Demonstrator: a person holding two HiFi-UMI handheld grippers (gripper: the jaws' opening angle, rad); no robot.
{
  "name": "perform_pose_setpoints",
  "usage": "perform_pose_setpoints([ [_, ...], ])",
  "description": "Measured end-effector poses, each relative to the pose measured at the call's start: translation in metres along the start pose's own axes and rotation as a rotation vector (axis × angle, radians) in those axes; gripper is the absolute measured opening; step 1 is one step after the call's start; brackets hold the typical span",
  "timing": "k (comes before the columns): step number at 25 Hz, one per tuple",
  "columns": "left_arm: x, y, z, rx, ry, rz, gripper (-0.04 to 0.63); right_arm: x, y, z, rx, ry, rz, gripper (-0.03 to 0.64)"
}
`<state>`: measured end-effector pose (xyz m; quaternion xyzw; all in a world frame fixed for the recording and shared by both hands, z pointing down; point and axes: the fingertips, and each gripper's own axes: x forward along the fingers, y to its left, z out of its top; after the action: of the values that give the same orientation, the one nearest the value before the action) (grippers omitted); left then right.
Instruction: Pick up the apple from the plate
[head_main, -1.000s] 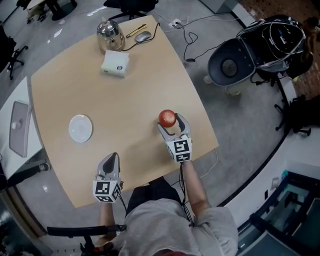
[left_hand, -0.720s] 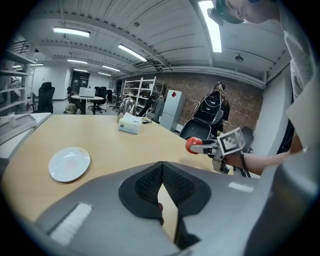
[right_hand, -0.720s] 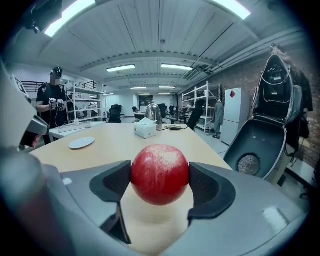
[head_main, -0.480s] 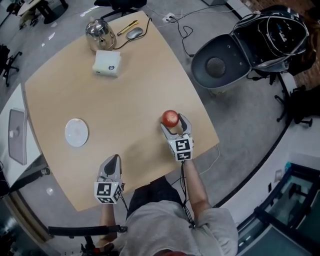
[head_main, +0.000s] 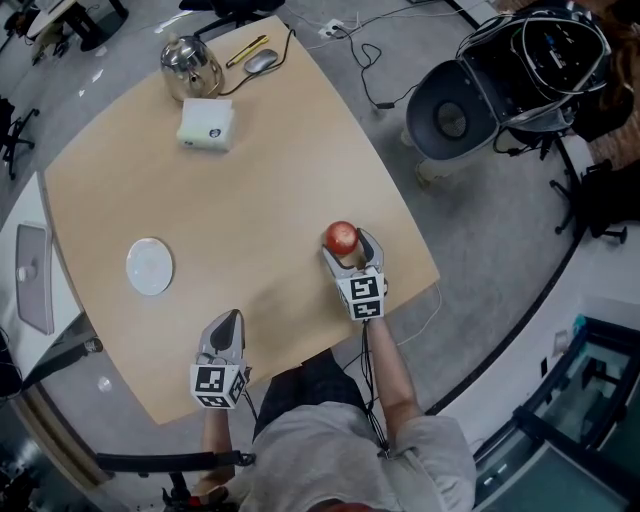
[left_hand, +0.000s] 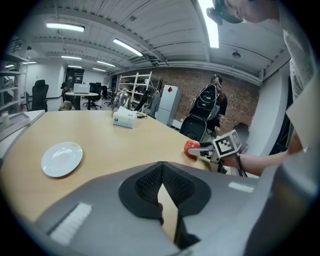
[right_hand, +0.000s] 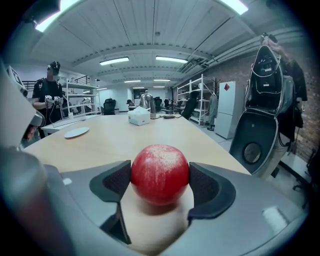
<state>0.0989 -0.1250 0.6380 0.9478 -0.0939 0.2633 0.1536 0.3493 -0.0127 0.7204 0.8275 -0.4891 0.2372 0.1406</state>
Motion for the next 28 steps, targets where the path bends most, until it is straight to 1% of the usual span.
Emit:
perform_pose_setpoints([
  [6,-0.001,0.001,-0.001,-0.001,0.004,0.000,0.020,0.004,-0.003,-0.009,0.002,0.017,-0.019,0.371],
  [12,-0.001,0.004,-0.003,0.011,-0.009,0.007,0.020,0.009,-0.003,-0.005,0.021,0.007,-0.007,0.373],
  [17,-0.001,0.005,-0.003,0.006,-0.010,0.009,0.020,0.010,-0.001,-0.008,0.026,0.012,-0.005,0.383],
  [28,-0.016,-0.014,0.005,0.016,-0.031,0.004,0.020,-0.015,-0.006,0.004,0.022,-0.010,-0.012,0.383],
])
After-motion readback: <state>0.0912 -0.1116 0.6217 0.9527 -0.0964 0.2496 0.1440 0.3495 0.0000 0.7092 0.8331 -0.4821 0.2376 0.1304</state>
